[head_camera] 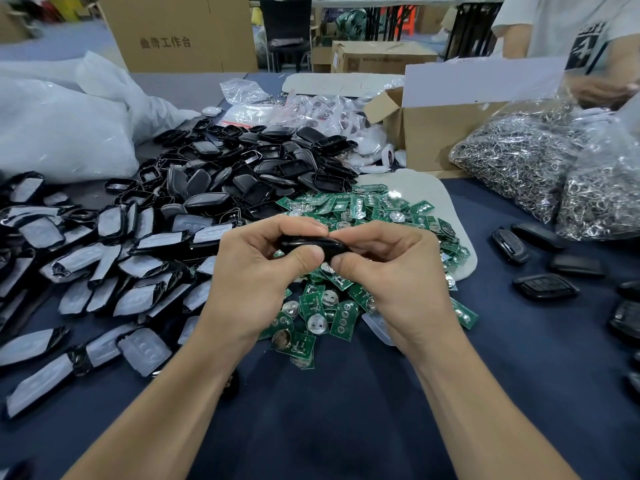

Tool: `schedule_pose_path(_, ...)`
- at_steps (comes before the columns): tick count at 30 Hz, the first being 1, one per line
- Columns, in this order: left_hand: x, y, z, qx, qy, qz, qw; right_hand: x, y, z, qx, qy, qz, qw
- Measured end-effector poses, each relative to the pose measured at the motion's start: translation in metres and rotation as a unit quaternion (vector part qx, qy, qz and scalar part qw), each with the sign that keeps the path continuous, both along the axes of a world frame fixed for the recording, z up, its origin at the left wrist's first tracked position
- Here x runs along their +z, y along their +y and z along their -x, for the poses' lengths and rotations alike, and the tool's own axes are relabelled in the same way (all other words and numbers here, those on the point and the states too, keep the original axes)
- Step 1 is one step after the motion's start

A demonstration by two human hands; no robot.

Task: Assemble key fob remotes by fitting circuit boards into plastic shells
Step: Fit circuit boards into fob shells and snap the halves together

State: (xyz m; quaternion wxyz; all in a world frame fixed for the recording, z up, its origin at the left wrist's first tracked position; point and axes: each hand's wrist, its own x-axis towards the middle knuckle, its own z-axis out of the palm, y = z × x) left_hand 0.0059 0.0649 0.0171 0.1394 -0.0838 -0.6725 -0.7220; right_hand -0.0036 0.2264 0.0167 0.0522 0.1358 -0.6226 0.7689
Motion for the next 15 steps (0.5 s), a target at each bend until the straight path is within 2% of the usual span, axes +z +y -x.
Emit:
schedule_pose_path(9,0.003,0.002,-0.0033,-0.003,-0.044,-0.024,0.999,-0.0014,0.0083,0.0032,0.009,-0.036,0.035,0.999)
schedule_pose_path(15,0.0058,0.0058,-0.005,-0.001,-0.052,-0.037,0.998,0.0001,0.0058,0.0021,-0.016,-0.02,0.032,0.999)
